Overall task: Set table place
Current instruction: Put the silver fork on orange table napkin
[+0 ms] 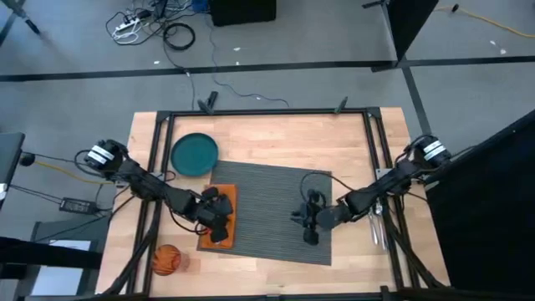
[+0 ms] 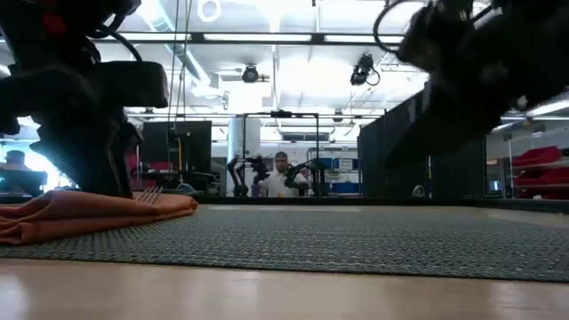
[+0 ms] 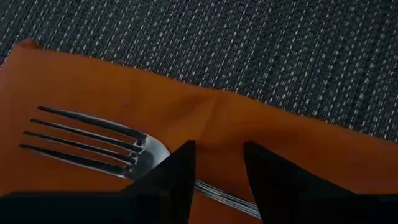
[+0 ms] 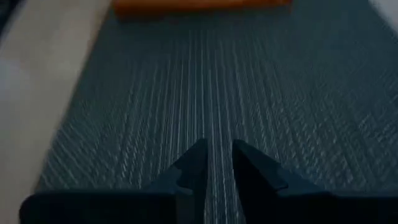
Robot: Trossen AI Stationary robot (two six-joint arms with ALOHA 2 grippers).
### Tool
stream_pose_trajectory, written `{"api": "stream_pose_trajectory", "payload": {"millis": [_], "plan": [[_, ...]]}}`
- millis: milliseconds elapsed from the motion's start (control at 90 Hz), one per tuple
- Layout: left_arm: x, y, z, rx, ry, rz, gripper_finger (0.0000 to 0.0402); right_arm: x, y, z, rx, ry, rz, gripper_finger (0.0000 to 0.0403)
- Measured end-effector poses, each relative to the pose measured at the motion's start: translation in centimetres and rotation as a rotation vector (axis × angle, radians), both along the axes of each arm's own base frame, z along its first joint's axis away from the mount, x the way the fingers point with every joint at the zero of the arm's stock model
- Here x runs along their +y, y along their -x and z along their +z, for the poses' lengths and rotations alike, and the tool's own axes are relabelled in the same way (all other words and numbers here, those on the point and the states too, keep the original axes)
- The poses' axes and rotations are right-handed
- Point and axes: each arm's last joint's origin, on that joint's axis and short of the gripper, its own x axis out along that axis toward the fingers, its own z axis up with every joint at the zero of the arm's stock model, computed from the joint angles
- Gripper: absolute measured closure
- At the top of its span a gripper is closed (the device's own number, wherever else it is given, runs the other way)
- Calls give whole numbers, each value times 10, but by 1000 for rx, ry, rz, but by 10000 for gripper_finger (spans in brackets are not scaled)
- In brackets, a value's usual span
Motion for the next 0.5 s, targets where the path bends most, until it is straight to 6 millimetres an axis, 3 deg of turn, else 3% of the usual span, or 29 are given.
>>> {"api": "stream_pose_trajectory", "payload": {"millis": [244, 500], "plan": [[-3, -6, 3, -67, 30, 8, 280, -5, 13, -16, 200, 46, 2, 355], [-3, -7, 5, -67, 41, 26, 280, -15, 18, -21, 309, 103, -19, 367]]}}
